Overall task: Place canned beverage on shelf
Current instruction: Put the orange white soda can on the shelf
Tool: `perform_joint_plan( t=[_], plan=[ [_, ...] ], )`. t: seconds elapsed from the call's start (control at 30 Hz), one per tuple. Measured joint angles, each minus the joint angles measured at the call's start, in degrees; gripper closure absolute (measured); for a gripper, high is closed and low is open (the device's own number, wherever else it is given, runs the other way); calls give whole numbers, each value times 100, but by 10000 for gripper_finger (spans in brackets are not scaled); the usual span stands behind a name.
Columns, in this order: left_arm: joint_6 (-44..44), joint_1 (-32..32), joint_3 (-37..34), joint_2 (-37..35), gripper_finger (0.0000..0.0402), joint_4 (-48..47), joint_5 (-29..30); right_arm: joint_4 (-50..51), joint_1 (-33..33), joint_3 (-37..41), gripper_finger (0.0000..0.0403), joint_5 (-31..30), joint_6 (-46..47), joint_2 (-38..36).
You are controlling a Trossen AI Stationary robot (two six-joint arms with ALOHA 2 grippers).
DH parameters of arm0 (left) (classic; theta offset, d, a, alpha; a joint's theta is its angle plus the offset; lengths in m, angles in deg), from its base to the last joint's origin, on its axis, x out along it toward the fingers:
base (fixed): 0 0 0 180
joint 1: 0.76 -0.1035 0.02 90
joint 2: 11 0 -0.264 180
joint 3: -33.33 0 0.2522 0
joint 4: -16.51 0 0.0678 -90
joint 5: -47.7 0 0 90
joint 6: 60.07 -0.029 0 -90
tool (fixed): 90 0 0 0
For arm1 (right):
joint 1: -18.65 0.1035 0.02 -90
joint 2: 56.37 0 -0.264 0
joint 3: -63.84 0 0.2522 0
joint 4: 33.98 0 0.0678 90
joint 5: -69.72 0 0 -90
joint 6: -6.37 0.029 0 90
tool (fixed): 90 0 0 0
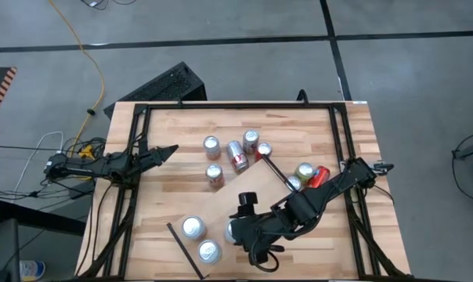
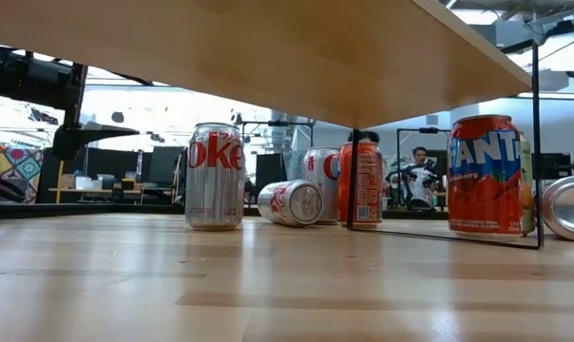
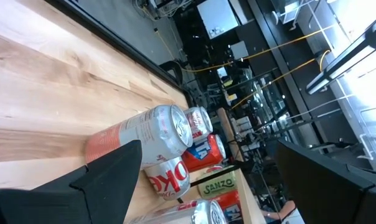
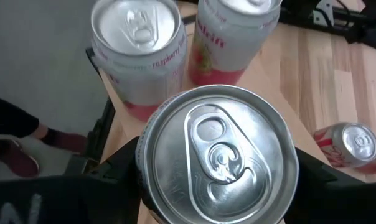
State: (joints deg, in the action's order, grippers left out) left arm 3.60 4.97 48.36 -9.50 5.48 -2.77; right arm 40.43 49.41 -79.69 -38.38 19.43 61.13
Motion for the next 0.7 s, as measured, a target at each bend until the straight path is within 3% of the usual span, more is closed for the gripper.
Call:
perform_joint_plan(
  t=[0.7],
  plan=[
    [-62,0,0,-2,51,-3,13,-4,-102,-4,140,339,-16,262]
  ],
)
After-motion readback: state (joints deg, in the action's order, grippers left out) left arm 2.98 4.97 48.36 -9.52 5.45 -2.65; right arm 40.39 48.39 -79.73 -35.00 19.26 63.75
